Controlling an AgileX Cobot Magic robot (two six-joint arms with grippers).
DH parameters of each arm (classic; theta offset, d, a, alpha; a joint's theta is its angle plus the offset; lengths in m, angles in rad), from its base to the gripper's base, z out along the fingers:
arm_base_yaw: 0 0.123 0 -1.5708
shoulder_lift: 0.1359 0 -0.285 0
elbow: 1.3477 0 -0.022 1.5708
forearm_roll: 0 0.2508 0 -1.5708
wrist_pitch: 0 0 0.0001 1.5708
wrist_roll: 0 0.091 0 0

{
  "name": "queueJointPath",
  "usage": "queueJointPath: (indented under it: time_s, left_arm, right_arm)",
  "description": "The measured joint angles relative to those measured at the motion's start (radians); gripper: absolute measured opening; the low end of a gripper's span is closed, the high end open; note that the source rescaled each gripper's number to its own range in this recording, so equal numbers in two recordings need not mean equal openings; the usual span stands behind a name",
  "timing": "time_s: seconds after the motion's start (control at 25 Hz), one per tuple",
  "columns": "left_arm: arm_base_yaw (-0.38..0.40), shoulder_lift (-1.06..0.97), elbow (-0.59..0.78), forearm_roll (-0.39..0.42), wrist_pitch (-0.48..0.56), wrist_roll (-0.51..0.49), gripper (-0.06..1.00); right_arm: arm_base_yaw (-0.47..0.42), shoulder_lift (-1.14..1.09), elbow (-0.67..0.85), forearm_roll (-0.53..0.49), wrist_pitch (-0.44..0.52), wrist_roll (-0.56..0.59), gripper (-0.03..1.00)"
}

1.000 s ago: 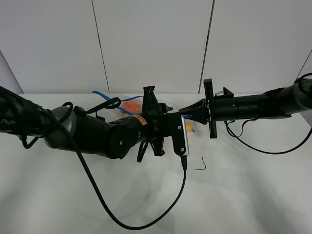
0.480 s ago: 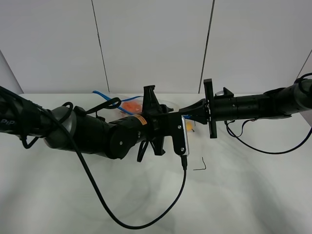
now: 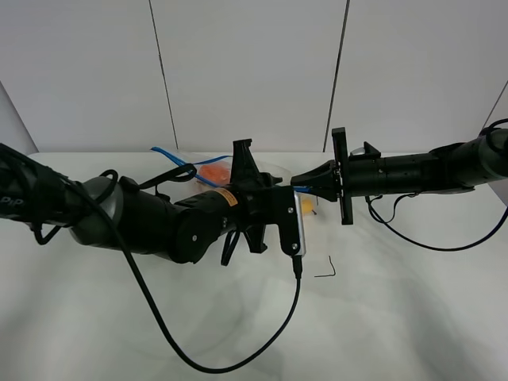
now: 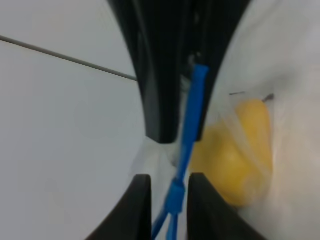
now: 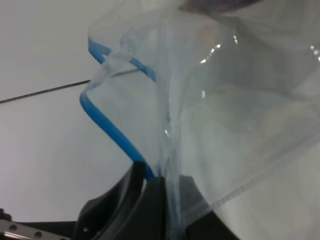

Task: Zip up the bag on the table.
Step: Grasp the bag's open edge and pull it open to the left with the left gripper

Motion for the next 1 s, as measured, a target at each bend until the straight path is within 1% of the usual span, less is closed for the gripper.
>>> queueJointPath:
  time_s: [0.16,0.24,0.44,1.0]
  left_arm:
    - [-0.009,0.0,0.004,0.066,-0.002,-0.002,0.2]
    - [-0.015,0.0,0.004,0.081,-0.004,-0.015,0.2]
    - [-0.016,0.0,0.007,0.083,-0.011,-0.063,0.2]
    - [-0.016,0.0,0.03,0.085,-0.072,-0.07,0.2]
  right_arm:
    - [0.0,0.0,0.0,-0.001,0.0,0.001,0.0]
    - [0.0,0.0,0.0,-0.003,0.0,0.001,0.0]
    - [0.0,0.0,0.0,-0.003,0.0,0.001,0.0]
    - [0.0,0.0,0.0,-0.003,0.0,0.002,0.0]
